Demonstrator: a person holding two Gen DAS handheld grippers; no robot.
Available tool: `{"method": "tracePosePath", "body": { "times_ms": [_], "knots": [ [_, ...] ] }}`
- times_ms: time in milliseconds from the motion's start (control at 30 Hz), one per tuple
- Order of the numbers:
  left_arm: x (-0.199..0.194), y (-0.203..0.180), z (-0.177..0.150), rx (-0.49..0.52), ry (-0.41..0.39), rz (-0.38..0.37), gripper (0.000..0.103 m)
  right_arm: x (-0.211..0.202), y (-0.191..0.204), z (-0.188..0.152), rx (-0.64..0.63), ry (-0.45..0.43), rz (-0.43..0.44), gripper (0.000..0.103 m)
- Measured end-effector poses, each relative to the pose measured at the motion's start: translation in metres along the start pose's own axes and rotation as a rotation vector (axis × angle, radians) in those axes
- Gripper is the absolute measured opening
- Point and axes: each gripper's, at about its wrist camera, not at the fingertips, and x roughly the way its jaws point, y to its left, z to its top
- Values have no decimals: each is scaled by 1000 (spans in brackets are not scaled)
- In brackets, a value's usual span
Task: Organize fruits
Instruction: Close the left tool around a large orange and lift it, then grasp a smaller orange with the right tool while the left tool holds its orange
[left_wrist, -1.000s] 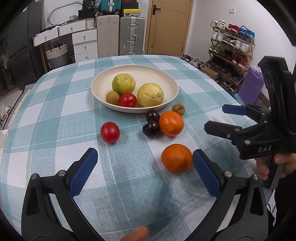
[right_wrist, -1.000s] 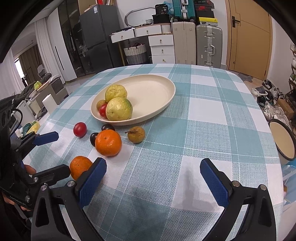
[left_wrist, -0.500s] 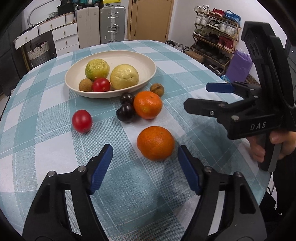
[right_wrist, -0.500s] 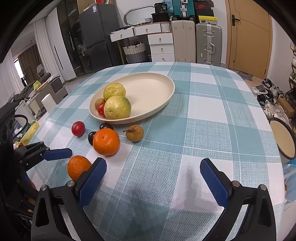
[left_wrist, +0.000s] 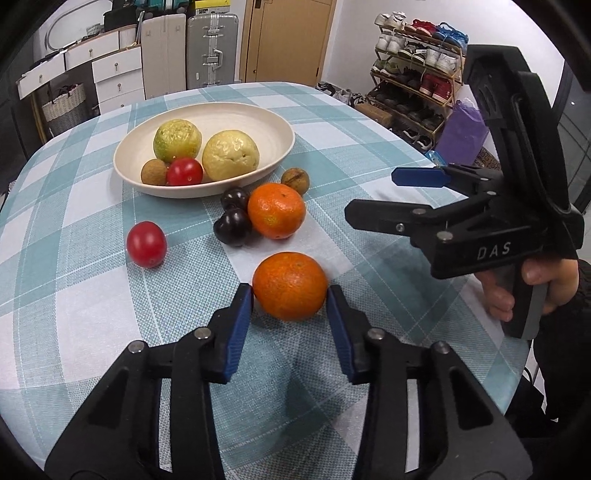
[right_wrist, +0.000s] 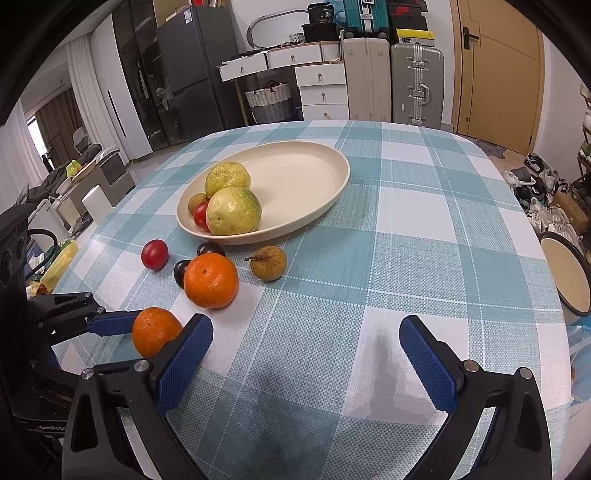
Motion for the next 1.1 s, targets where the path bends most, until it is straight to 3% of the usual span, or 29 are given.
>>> {"method": "tracePosePath", "body": {
  "times_ms": [300,500,667,900,1100],
  "knots": [
    [-7,10,1,-40,-30,7,37,2,1,-1,1,3,6,103],
    [-18,22,3,-72,-70,16,33,4,8,-2,-5,13,57,103],
    [-18,25,3,-79,-58,-1,33,6,13,-1,-18,20,68,103],
    [-12,25,4,-87,-43,21,50,7,12,1,-17,23,69,103],
    [-5,24,6,-83,-31,24,52,9,11,1,-18,29,68,103]
  ]
}}
